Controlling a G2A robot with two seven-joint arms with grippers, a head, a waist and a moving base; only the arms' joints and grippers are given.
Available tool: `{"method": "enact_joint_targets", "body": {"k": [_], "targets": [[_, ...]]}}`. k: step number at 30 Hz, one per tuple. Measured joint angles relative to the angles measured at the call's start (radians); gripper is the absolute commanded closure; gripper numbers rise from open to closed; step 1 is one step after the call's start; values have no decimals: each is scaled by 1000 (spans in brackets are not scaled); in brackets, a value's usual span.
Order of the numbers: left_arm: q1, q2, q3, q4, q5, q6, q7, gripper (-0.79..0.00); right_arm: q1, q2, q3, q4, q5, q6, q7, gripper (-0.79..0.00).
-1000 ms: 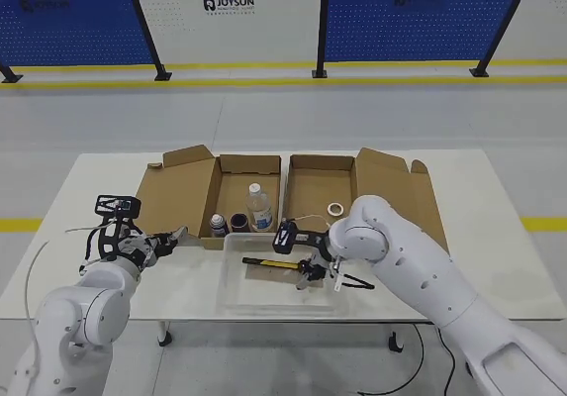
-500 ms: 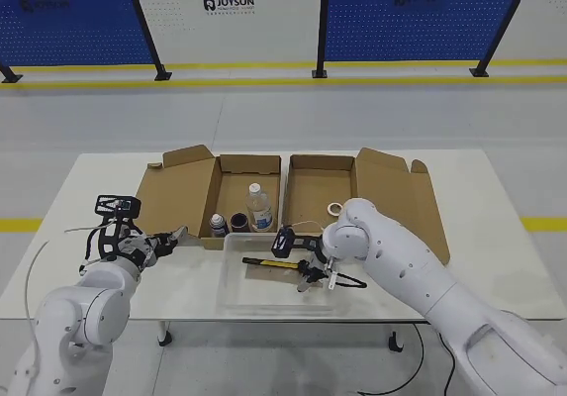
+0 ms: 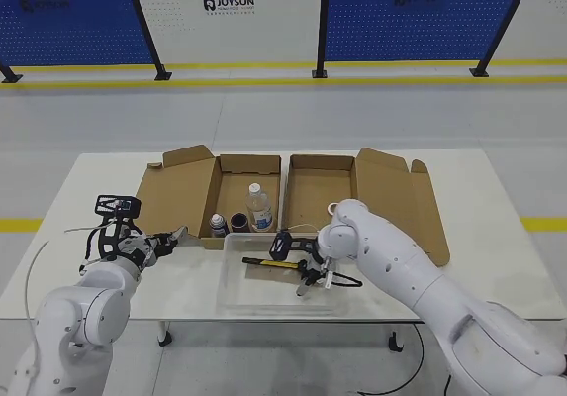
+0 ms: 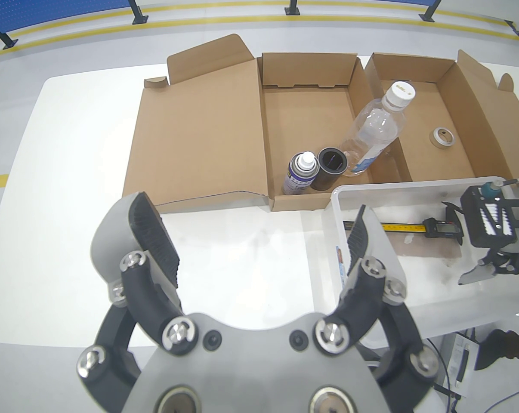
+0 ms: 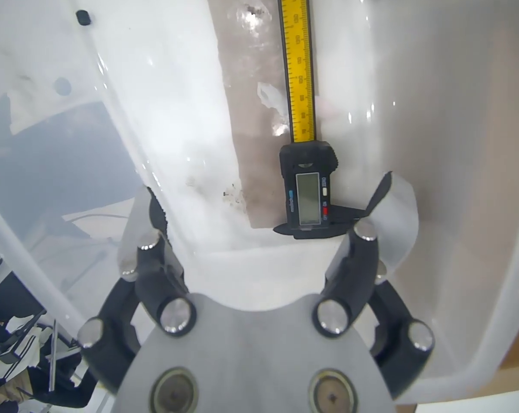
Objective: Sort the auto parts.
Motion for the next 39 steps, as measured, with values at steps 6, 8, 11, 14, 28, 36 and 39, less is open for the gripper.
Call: {"method": "enact_joint_targets", "body": {"k": [6,8,11,14,28,36,39], "targets": [[0,0,0,0,0,0,0,-785,14,-20,-11,43,17,-25,-15,-468],[0,0,0,0,0,0,0,-785,18,-26,-14,55,22,-32,-18,-453],[0,0,0,0,0,0,0,-785,22,-34,-19,69,28,-38,-18,-471],[0,0,0,0,0,0,0,-785,25,-42,-22,76,40,-47,-18,-471],[0,0,0,0,0,0,0,-785,41,-47,-41,80,99,-87,-44,-502],[0,0,0,0,0,0,0,-785,53,-45,-47,64,48,-29,-15,-431],[0,0,0,0,0,0,0,-785,49,-48,-52,68,33,-13,-18,-385]]}}
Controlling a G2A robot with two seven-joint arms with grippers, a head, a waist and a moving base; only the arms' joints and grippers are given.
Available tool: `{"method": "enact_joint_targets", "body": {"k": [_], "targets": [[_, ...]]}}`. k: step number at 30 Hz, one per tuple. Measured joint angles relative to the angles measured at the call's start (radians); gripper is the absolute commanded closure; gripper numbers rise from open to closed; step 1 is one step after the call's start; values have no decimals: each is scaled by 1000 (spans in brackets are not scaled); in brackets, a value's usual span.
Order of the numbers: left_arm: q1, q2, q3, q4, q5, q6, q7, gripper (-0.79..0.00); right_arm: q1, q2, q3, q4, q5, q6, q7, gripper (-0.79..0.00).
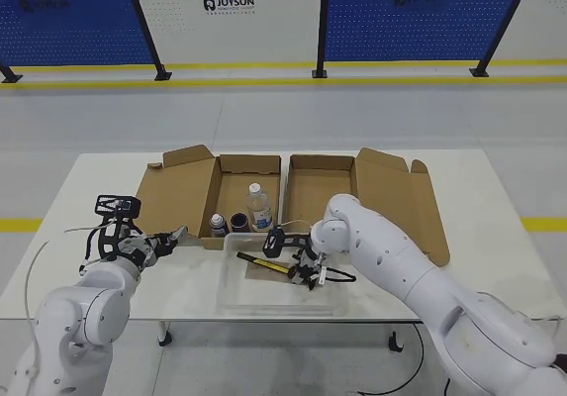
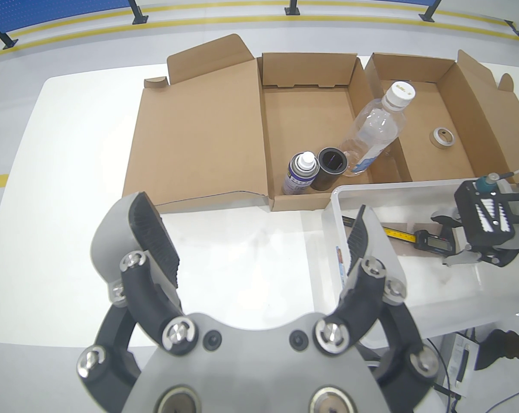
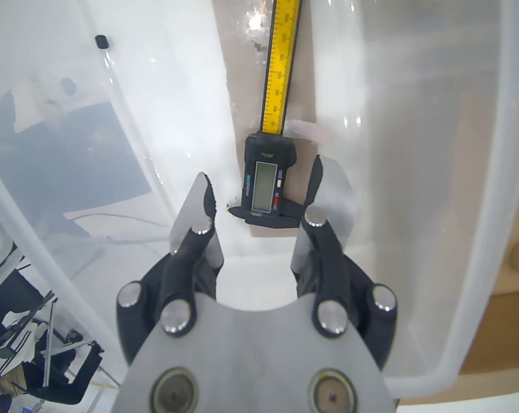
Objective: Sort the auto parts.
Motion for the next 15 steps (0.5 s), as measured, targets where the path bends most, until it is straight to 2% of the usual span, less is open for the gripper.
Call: {"method": "enact_joint_targets", "body": {"k": [15], "targets": [[0,0,0,0,0,0,0,-785,-7,-24,-25,31,-68,35,-17,-366]]}}
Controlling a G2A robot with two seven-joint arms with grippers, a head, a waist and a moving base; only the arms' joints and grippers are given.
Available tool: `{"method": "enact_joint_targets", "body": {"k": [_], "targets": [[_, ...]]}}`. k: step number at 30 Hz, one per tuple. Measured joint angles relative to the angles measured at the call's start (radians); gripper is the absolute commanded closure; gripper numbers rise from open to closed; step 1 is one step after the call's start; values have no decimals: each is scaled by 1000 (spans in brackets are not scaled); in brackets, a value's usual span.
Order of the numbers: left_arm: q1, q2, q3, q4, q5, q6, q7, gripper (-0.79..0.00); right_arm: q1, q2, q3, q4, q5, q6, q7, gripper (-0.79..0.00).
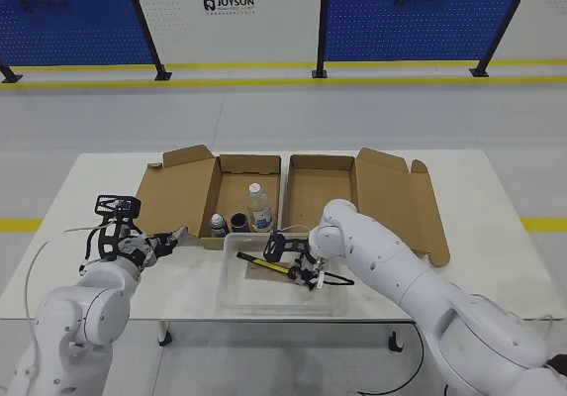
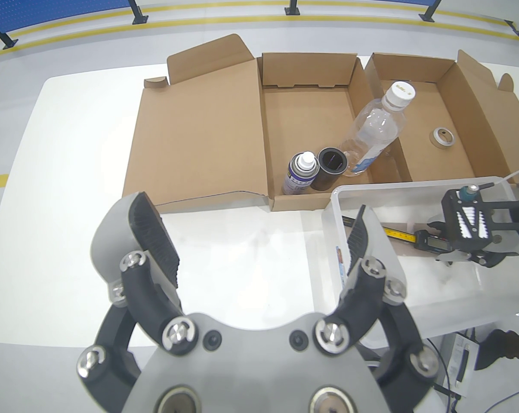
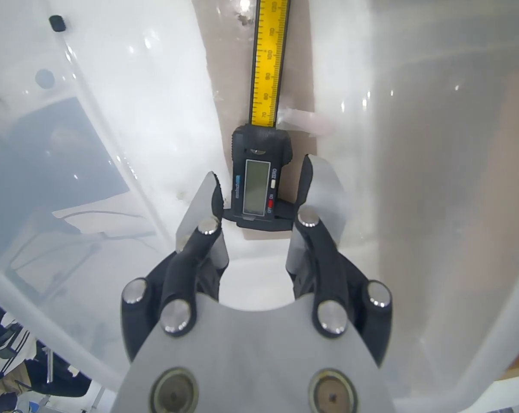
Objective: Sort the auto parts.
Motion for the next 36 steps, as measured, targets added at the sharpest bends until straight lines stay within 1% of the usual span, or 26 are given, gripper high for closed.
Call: {"method": "enact_joint_targets", "body": {"k": [7,18,21,22,23,24,25,31,36], "targets": [[0,0,0,0,0,0,0,-785,-5,-4,-2,-7,-52,26,-43,-369],[0,0,0,0,0,0,0,-785,-23,-23,-14,11,-80,13,-53,-351],[0,0,0,0,0,0,0,-785,-24,-29,-16,22,-83,13,-55,-302],[0,0,0,0,0,0,0,-785,-25,-31,-16,26,-83,12,-56,-271],[0,0,0,0,0,0,0,-785,-25,-33,-16,30,-83,11,-57,-215],[0,0,0,0,0,0,0,-785,-25,-36,-16,34,-83,10,-58,-126],[0,0,0,0,0,0,0,-785,-24,-38,-16,37,-83,10,-59,0],[0,0,0,0,0,0,0,-785,-18,-44,-11,35,-91,15,-59,0],[0,0,0,0,0,0,0,-785,-16,-37,6,-3,-97,30,-57,0]]}}
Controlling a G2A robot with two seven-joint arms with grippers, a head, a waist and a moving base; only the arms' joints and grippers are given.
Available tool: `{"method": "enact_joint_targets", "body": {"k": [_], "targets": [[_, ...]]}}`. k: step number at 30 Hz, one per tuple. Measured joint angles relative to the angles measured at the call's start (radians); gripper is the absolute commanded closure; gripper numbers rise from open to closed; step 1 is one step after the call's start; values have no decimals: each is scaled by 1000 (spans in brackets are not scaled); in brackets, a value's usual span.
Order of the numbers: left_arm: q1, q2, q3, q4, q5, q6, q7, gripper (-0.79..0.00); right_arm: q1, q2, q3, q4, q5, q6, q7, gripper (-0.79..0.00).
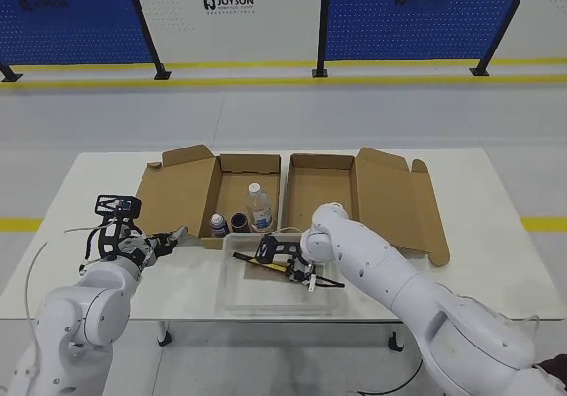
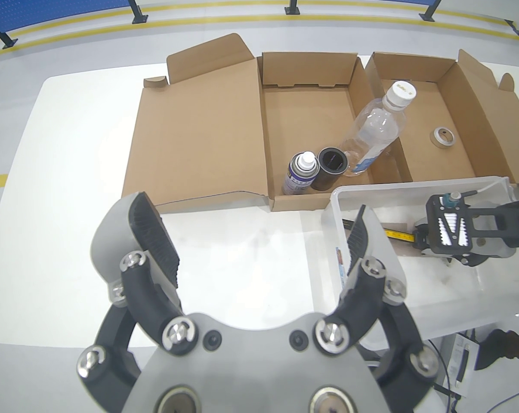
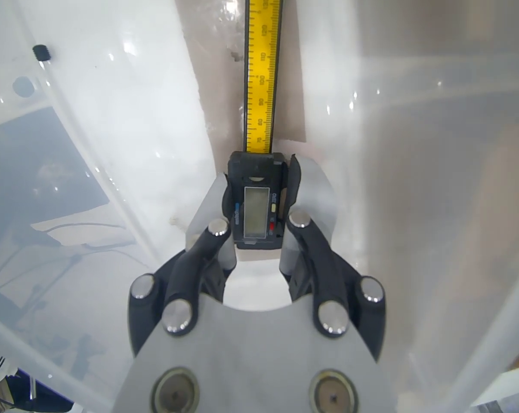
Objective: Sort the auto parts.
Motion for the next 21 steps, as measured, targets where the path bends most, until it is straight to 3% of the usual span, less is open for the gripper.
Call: {"method": "enact_joint_targets", "body": {"k": [9,21], "targets": [[0,0,0,0,0,0,0,-785,-27,42,57,-148,-11,44,23,0],[0,0,0,0,0,0,0,-785,-158,156,238,-448,-24,106,51,0]]}}
